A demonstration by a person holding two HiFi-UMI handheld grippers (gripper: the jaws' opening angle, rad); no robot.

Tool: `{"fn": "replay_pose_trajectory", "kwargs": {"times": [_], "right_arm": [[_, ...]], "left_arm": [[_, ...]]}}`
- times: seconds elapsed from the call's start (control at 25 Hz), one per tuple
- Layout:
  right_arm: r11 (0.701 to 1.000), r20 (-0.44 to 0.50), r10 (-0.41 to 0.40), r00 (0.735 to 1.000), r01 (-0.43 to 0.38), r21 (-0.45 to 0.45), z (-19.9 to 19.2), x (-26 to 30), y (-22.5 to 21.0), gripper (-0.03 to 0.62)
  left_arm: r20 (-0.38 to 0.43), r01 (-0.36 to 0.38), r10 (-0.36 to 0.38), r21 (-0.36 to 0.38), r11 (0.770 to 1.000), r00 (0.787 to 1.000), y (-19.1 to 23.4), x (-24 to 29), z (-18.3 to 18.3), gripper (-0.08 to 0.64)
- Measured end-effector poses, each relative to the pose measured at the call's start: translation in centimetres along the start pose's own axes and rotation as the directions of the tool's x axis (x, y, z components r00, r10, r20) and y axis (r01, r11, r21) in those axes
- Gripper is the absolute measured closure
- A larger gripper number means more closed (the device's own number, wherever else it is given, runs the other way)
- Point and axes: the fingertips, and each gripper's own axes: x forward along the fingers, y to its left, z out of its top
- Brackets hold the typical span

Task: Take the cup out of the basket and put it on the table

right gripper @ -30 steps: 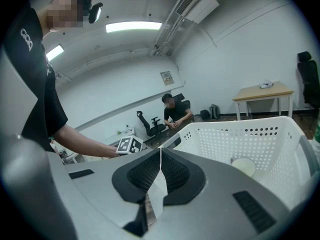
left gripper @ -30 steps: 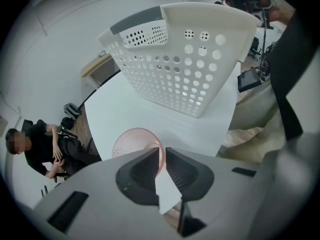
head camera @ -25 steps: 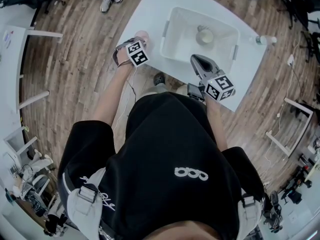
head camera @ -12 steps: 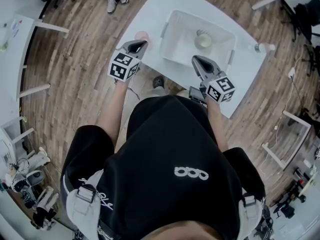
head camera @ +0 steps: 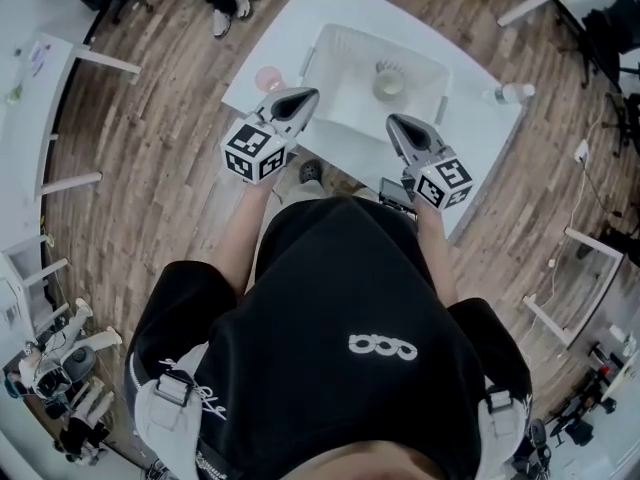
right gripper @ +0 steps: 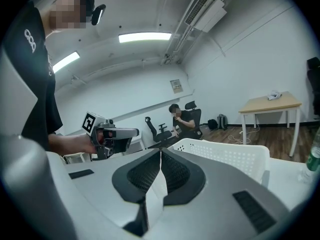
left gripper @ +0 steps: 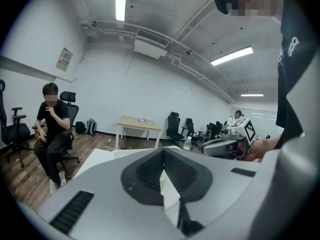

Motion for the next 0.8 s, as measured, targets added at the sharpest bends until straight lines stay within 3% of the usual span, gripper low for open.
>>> {"fn": "replay_pose_trajectory", "kwargs": {"times": [0.44,0.8], "right_arm": [[0.997,0.024,-0.074,0.997,0.073,0.035,-0.9,-5.6,-2.4,0.566],[0.992,0.029,-0.114,0.993,0.112,0.054,-1.6,-8.3,-3.9,0.566]], "left_arm": [[0.023,0.092,-0.092,0.019,0.996,0.995,-5.5,3.9,1.0,0.552],[0.004,0.094,-0.094,0.023,0.995,0.996,-6.8,5.0,0.3,0.552]]}}
